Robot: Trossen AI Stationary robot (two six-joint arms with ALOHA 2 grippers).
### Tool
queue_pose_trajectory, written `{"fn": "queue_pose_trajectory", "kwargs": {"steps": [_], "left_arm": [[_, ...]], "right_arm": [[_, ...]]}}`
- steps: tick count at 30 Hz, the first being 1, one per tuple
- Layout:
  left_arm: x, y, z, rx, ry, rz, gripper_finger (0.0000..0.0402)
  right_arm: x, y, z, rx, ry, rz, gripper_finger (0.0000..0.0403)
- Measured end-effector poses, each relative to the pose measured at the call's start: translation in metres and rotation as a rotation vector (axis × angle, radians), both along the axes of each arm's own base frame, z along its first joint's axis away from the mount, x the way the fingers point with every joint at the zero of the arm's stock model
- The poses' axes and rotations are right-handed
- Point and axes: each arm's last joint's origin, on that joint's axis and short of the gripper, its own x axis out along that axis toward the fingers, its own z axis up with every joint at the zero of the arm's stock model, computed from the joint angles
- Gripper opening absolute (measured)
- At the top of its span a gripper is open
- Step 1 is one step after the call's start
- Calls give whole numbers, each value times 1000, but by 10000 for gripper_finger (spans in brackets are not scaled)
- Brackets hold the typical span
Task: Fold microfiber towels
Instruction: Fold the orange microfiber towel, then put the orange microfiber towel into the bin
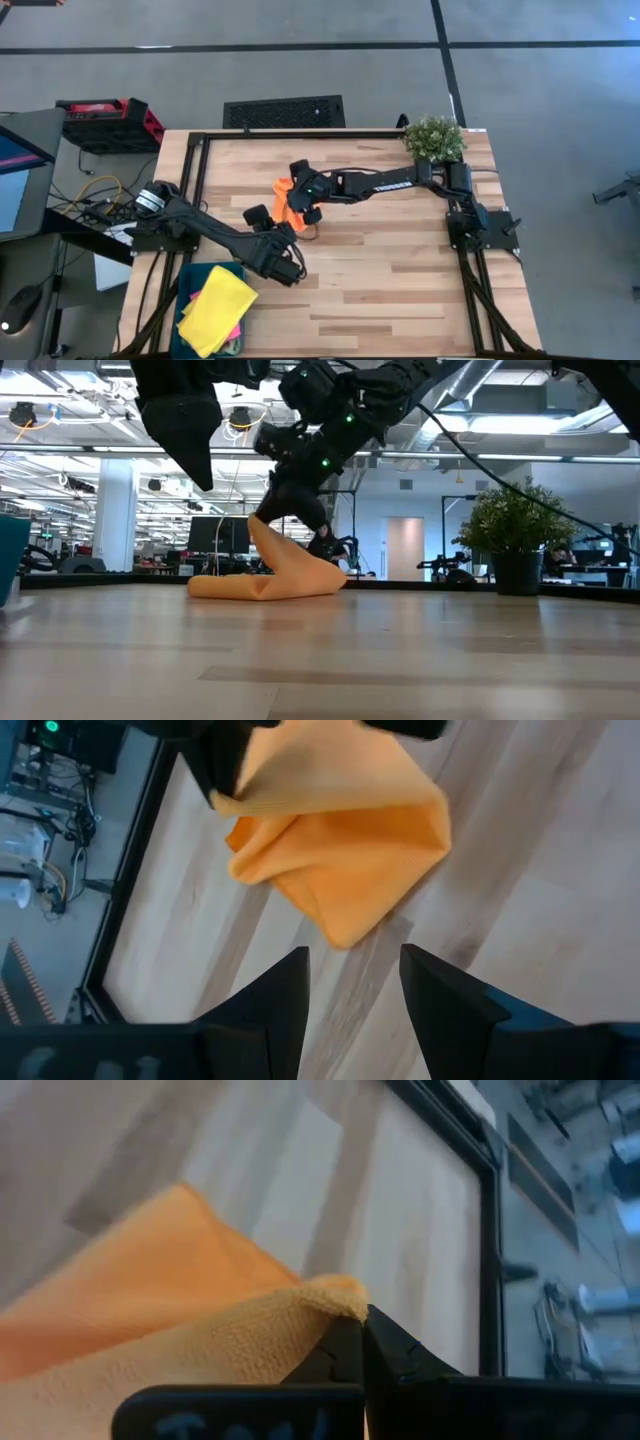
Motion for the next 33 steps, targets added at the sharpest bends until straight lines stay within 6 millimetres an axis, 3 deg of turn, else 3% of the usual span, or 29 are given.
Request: {"fn": "queue_pose_trajectory", "kwargs": {"steps": [8, 18, 28, 33], "left_arm": [[-1, 0, 0, -8, 3, 19, 150], [-1, 1, 0, -9, 3, 22, 150], [-2, 0, 0, -24, 8, 28, 150], [-2, 0, 0, -24, 8, 28, 150]], "right_arm": [[5, 5, 7, 4, -33, 194, 6], [6, 11, 8, -23, -31, 245, 16], [6, 9, 9, -28, -51, 241, 87], [9, 10, 12, -36, -94, 243, 146]]}}
